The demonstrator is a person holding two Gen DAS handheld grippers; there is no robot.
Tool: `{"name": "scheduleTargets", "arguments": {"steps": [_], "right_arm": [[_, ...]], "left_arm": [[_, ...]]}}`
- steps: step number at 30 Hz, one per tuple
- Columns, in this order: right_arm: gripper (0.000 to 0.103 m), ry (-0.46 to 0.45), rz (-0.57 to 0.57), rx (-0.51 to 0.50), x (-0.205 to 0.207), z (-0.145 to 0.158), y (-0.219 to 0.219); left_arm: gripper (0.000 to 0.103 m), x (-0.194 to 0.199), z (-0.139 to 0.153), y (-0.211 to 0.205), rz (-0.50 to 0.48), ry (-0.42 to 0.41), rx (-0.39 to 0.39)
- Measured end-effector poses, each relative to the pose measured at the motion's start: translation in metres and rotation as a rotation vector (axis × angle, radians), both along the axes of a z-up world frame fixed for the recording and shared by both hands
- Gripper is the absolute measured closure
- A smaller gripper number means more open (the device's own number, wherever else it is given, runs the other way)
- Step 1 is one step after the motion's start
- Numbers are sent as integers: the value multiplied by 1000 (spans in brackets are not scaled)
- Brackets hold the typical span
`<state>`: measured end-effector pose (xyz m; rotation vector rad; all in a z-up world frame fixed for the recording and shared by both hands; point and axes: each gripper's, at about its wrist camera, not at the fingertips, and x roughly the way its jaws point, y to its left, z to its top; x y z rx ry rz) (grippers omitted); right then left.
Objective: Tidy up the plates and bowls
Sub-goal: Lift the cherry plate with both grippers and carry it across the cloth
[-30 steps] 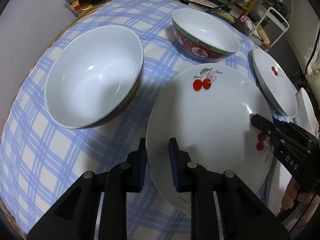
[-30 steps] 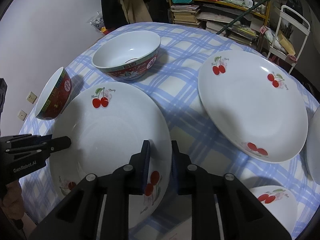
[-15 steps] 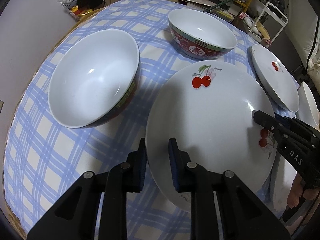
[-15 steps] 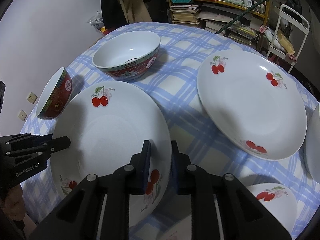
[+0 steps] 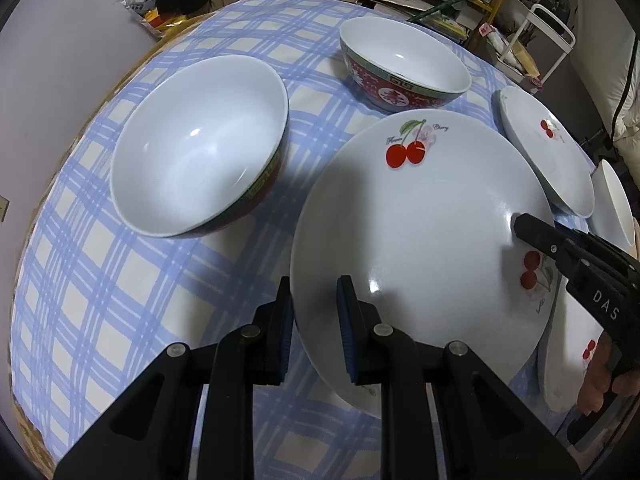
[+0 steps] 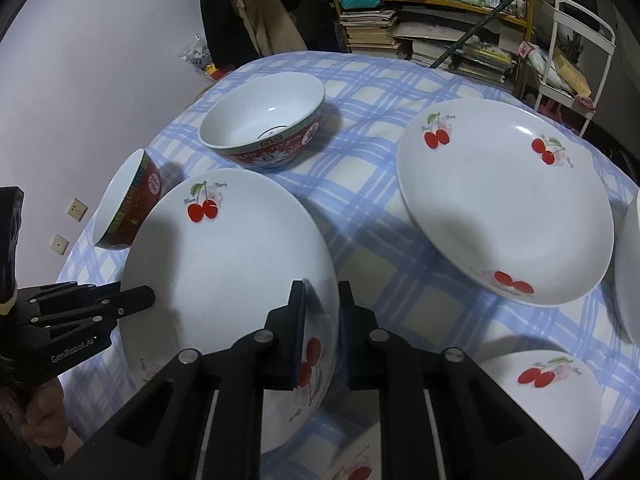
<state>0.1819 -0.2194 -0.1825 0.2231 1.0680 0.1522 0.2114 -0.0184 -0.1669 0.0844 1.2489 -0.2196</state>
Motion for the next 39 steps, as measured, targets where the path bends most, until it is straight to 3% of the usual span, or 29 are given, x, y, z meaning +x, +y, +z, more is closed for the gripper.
{"name": "scheduleTargets", "arguments": {"steps": [22, 28, 32, 39], "right_arm": [[86, -7, 42, 26, -62, 27, 33], [87, 18, 39, 4, -69, 21, 39], [87, 66, 55, -27, -69, 5, 48], [87, 95, 40, -34, -67, -8, 47]], "left_arm": [[82, -72, 36, 27, -6, -23, 80], [81, -73, 19, 23, -8, 22, 137], [80, -70, -4, 17, -31, 73, 217], [80, -67, -10, 13, -30, 67, 227]]}}
